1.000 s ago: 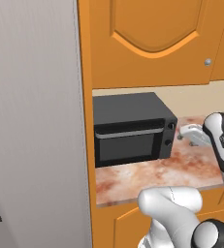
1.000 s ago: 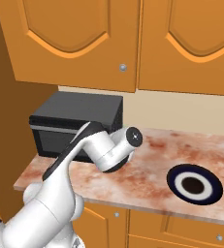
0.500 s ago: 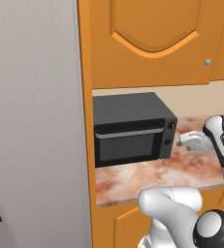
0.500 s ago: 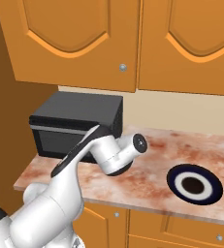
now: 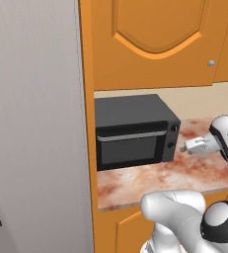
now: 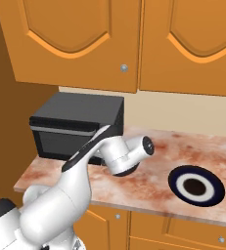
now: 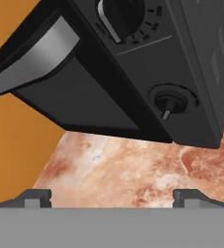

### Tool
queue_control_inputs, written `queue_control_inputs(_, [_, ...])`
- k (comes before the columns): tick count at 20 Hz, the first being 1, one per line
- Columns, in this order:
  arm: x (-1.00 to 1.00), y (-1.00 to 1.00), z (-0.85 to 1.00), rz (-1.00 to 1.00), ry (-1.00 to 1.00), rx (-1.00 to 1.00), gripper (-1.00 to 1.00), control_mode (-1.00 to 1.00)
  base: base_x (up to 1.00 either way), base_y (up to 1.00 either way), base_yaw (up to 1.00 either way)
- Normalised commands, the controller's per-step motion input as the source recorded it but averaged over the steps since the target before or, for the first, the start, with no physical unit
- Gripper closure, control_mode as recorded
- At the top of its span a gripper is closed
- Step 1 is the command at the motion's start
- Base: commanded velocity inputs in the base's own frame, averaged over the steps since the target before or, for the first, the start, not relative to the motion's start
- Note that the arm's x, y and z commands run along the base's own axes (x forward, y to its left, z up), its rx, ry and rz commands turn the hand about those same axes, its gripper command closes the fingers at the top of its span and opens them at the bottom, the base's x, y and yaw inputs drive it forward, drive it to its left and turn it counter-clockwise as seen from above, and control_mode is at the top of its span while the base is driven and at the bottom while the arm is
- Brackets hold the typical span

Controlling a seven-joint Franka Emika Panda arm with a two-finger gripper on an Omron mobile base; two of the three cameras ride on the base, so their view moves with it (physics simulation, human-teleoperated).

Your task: Pick up the bagel from the plate, place it on the toaster oven rack, close the door, and set the timer.

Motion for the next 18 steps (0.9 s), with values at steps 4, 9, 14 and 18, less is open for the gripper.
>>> queue_control_inputs(4, [0.0, 0.0, 0.02, 0.04, -0.09, 0.03, -1.0, -1.0, 0.0, 0.0, 0.0])
queue_control_inputs(9, [0.0, 0.0, 0.11, 0.0, -0.12, 0.01, -1.0, -1.0, 0.0, 0.0, 0.0])
queue_control_inputs(14, [0.0, 0.04, 0.14, 0.0, -0.19, 0.0, -1.0, -1.0, 0.0, 0.0, 0.0])
queue_control_inputs(18, [0.0, 0.01, 0.13, 0.0, -0.13, 0.0, -1.0, -1.0, 0.0, 0.0, 0.0])
